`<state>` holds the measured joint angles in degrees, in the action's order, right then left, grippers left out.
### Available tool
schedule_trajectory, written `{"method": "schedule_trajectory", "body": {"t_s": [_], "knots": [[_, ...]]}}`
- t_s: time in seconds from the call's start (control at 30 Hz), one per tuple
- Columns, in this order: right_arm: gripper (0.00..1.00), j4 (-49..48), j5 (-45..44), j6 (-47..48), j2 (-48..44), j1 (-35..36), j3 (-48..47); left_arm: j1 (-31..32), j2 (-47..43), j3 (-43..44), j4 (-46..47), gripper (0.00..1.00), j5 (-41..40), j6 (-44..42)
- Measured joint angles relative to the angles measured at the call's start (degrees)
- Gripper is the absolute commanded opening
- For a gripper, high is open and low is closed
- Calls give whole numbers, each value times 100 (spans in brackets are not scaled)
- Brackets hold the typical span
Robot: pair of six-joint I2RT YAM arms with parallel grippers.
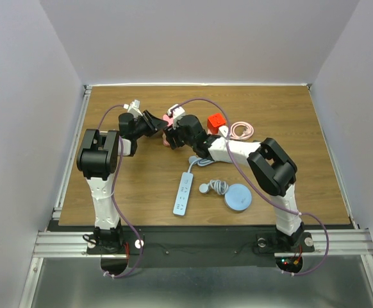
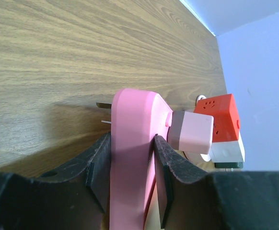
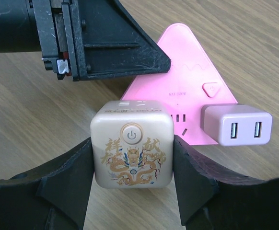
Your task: Insert the plug
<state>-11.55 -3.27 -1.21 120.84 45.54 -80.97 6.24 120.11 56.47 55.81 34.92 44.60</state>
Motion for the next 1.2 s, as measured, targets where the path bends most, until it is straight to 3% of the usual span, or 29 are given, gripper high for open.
{"method": "schedule_trajectory", "body": {"t_s": [0.47, 0.5, 0.53, 0.57, 0.63, 0.67, 0.77, 1.13, 1.17, 1.2], "knots": [[3, 472, -2, -101, 212, 31, -527, -76, 15, 31, -107, 0, 74, 0], [10, 584, -4, -129, 219, 31, -608, -79, 15, 31, -114, 0, 74, 4], [10, 625, -4, -138, 219, 31, -629, -79, 15, 31, -111, 0, 76, 4], [23, 693, -20, -166, 210, 31, -686, -79, 15, 31, -107, 0, 83, 4], [35, 807, -39, -210, 136, 33, -754, -79, 15, 31, -85, 0, 96, 2], [48, 852, -48, -227, 127, 33, -774, -79, 15, 31, -76, 0, 107, 2], [67, 1056, -111, -295, 74, 46, -831, -79, 15, 31, -22, 0, 177, -28], [87, 2710, -501, -570, -229, 258, -911, 197, 15, -26, -365, 0, 975, 103], [98, 2789, -527, -568, -302, 267, -911, 205, 15, -28, -389, 0, 1012, 114], [100, 2874, -564, -568, -426, 278, -911, 212, 15, -28, -407, 0, 1038, 116]]}}
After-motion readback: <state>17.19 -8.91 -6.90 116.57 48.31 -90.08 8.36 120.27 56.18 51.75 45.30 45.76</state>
